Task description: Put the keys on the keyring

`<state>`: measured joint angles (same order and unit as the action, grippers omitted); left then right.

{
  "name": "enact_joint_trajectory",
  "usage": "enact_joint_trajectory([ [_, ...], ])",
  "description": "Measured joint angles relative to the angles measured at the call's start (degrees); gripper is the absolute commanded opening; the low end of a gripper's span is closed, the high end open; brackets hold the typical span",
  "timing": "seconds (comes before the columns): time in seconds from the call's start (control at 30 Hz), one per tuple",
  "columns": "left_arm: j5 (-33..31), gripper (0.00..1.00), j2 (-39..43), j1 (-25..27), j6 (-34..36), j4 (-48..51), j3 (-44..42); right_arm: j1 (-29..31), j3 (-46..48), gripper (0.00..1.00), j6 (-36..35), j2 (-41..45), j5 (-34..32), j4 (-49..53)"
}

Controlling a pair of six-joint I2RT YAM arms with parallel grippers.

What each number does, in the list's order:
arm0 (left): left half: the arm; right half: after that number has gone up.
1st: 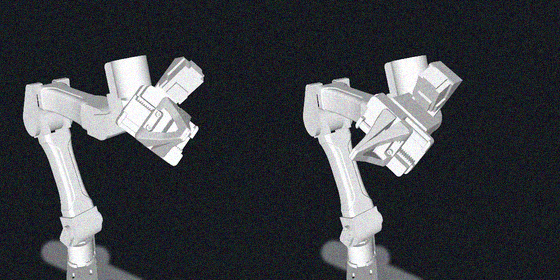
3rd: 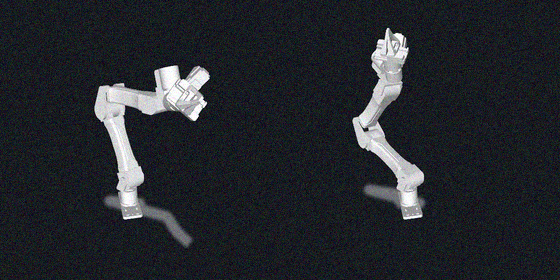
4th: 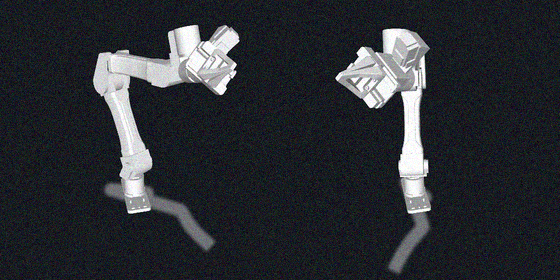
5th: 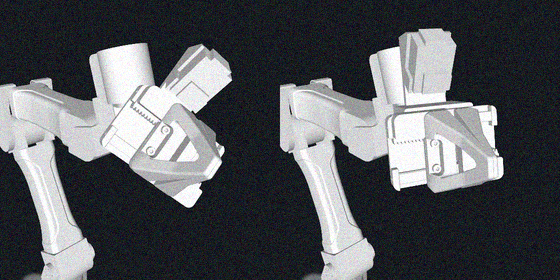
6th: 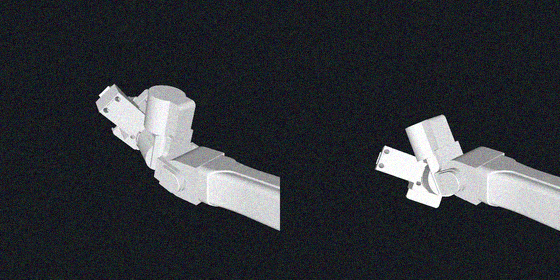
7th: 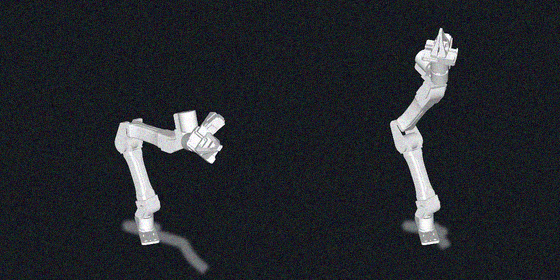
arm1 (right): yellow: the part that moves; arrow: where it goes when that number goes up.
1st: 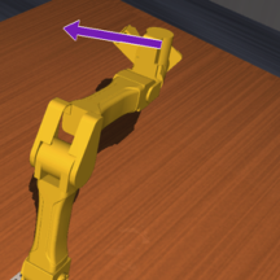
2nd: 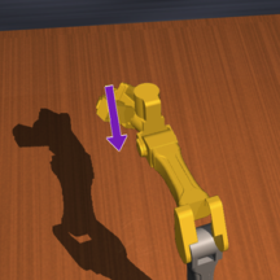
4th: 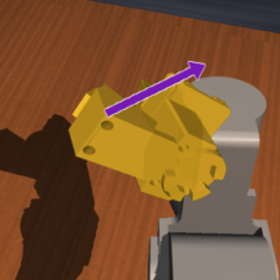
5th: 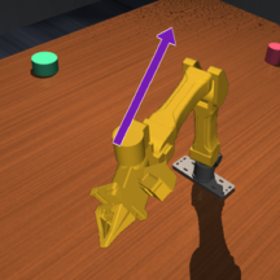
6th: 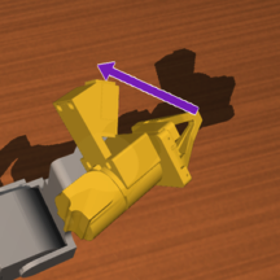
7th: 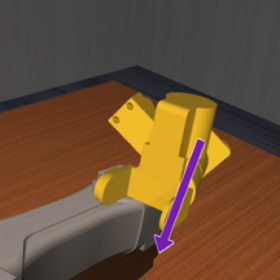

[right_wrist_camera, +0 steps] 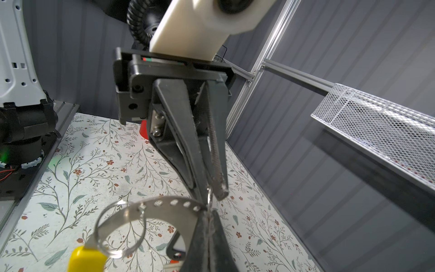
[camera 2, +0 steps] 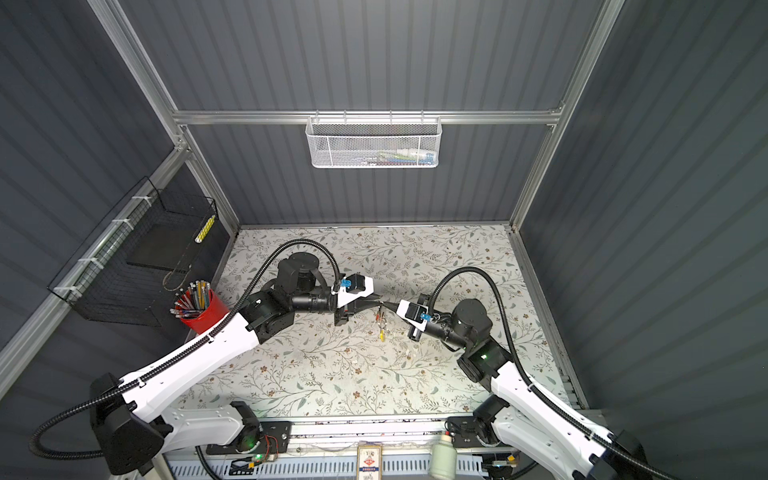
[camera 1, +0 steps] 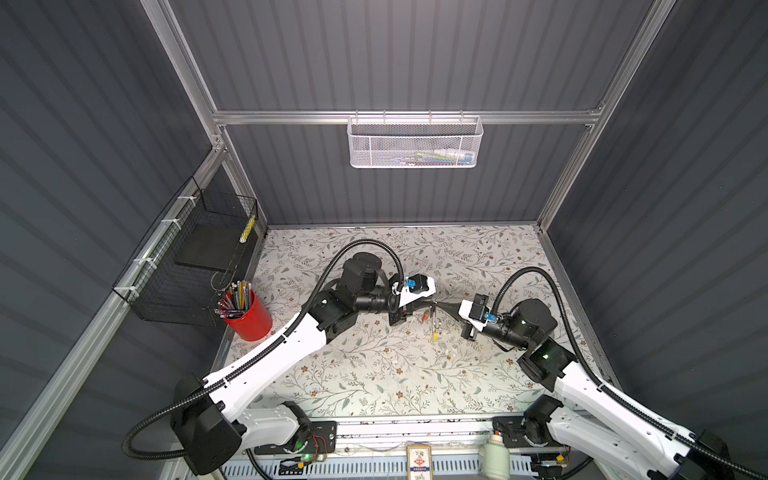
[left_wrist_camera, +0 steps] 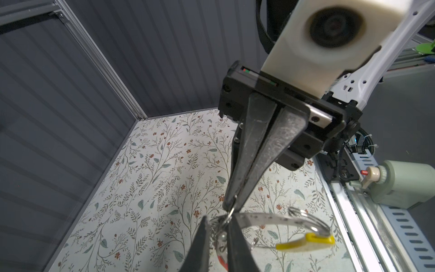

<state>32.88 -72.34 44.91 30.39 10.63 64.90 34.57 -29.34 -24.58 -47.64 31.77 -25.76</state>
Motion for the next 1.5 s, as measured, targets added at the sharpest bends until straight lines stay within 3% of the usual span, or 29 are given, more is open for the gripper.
enact_joint_trajectory([
  [0.13, 0.52, 0.00, -0.28, 0.00, 0.81, 0.02, 0.00, -0.24, 0.00, 0.00, 0.66, -0.22, 0.28, -0.35],
  [0.23, 0.76, 0.00, -0.68, -0.17, 1.18, 0.66, 0.22, -0.35, 0.00, 0.19, 1.36, -0.61, 0.07, -0.37],
  [0.37, -0.28, 0.00, -3.13, -0.17, 2.78, 5.88, 4.11, -0.35, 0.02, 0.30, 0.61, -0.20, -3.15, 1.09],
  [0.53, -3.76, 0.00, -5.99, -0.15, 6.71, 14.38, 11.28, -1.14, -0.02, 0.26, -1.27, 2.60, -8.55, 5.90],
  [0.73, -8.39, 0.00, -9.33, 0.72, 11.28, 23.65, 19.80, -1.92, -2.14, 0.19, -4.50, 3.34, -10.36, 12.31],
  [1.03, -12.63, 0.00, -12.90, 3.19, 15.76, 32.33, 26.95, -2.08, -5.18, 0.16, -6.54, 1.73, -8.17, 13.97],
  [1.5, -13.68, 0.00, -13.88, 5.11, 17.68, 35.28, 29.27, -2.25, -5.18, 0.16, -4.17, -1.05, -3.10, 9.81],
])
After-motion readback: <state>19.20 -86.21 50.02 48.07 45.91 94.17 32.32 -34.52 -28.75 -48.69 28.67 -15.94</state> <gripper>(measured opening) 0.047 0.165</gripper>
